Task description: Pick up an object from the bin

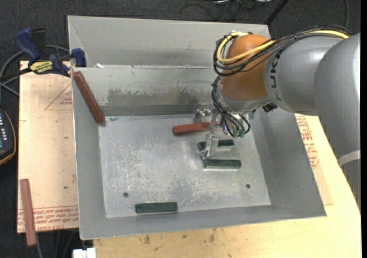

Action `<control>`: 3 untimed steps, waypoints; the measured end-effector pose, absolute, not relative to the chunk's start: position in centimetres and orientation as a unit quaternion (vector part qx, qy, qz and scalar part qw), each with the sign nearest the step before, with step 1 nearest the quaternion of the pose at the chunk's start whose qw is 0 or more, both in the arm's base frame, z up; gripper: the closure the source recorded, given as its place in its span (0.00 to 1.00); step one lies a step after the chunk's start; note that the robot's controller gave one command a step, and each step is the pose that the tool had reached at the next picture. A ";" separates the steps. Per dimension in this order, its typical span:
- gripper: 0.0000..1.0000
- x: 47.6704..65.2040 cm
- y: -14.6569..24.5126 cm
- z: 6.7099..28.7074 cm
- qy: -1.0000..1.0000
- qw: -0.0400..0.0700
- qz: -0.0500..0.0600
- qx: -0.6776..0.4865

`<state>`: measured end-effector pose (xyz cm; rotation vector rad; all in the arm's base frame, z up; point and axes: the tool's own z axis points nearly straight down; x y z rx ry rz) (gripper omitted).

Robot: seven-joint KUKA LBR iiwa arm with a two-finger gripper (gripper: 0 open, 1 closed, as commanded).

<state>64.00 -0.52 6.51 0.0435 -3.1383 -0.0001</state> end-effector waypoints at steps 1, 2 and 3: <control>1.00 64.2 -0.3 7.0 -1.000 -0.001 -0.001 0.015; 1.00 64.2 -0.3 7.0 -1.000 -0.001 -0.001 0.015; 1.00 63.5 0.3 22.5 -0.984 -0.005 0.000 0.180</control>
Offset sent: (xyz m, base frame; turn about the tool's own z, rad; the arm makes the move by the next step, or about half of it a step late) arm 0.0000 0.0000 0.0000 0.0000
